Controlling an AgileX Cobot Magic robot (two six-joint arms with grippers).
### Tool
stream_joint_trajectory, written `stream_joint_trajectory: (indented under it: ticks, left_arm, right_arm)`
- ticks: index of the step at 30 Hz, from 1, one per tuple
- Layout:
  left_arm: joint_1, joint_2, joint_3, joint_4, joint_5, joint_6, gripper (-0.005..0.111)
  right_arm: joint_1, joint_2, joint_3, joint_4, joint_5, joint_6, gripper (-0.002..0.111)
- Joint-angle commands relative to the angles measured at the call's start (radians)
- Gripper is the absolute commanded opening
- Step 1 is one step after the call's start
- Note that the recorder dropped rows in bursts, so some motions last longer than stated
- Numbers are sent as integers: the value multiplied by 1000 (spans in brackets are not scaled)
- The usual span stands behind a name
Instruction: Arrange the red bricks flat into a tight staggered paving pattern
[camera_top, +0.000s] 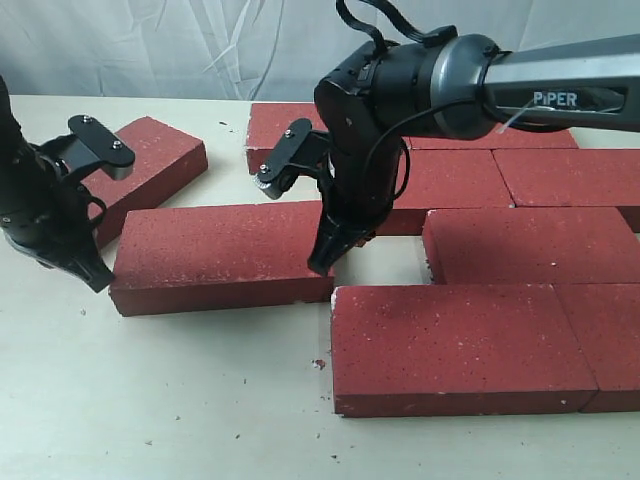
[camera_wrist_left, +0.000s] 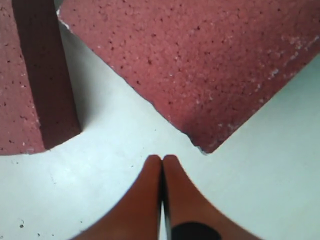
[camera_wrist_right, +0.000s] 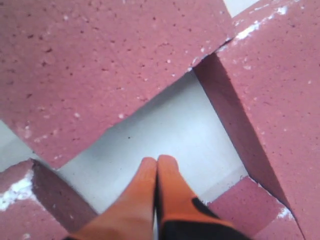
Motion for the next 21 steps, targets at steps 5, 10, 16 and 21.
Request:
stream_joint_trajectory:
  ticks: [5,10,16,21]
  left_arm:
    - [1,-8,-4,-4,-92,-5,0]
    - [56,-8,-4,-15,-72,-5,0]
    - [114,-8,-4,-113,-74,13,0]
    - [114,-4,-4,-162,-96,40,0]
  right_arm:
    - [-50,20,0,-22,-46,-16,-1]
    - [-155,24,0,155,-44,-111,-1]
    - [-176,26,0,419,-46,-314,-1]
    - [-178,49,5,396,-79,-314,-1]
